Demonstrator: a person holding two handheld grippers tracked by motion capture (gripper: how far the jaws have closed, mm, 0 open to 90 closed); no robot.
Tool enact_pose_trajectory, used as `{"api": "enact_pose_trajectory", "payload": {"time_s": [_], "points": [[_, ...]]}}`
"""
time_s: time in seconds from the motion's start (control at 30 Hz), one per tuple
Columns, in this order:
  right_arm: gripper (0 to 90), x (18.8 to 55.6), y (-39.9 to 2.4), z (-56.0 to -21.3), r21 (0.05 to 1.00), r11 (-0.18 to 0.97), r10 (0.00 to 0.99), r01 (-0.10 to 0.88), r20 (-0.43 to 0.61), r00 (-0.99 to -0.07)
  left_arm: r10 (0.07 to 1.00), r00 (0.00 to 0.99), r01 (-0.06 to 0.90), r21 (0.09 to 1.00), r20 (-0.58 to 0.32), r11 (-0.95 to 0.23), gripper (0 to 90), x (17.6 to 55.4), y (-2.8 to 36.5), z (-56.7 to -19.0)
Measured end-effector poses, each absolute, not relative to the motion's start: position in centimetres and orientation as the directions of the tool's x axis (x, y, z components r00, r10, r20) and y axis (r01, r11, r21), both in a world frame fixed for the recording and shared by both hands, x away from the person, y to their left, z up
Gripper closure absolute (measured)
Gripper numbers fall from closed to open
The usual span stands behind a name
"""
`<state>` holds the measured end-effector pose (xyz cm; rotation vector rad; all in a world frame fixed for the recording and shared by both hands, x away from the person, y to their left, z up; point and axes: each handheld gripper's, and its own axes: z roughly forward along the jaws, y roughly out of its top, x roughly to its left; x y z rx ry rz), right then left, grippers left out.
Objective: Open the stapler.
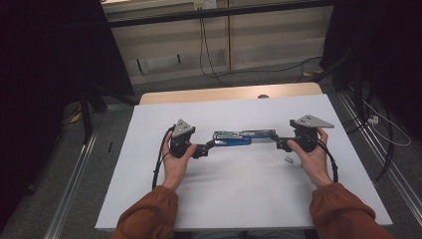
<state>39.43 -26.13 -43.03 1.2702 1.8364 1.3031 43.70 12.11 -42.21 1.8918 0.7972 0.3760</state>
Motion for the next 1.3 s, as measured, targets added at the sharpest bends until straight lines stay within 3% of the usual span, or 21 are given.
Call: {"api": "enact_pose_trajectory", "payload": {"time_s": [0.43,0.73,1.17,1.3], "points": [[9.9,37.7,-27.6,-43.2,0.920,0.083,0.921,0.383,0.076,-0.382,0.704,0.703,0.348,0.912,-0.101,-0.216,4.6,39.9,15.4,-41.7],[9.3,36.4,-28.7,-42.9,0.925,0.070,0.925,0.372,0.079,-0.370,0.773,0.627,0.337,0.929,-0.100,-0.153,3.8,37.3,19.1,-41.8],[8.5,34.6,-30.2,-43.2,0.908,0.094,0.935,0.409,0.061,-0.349,0.800,0.593,0.347,0.926,-0.092,-0.151,4.1,34.4,21.5,-41.8],[8.7,34.3,-30.4,-43.2,0.904,0.097,0.927,0.415,0.069,-0.368,0.797,0.602,0.313,0.933,-0.051,-0.176,4.2,33.2,21.4,-41.6]]}}
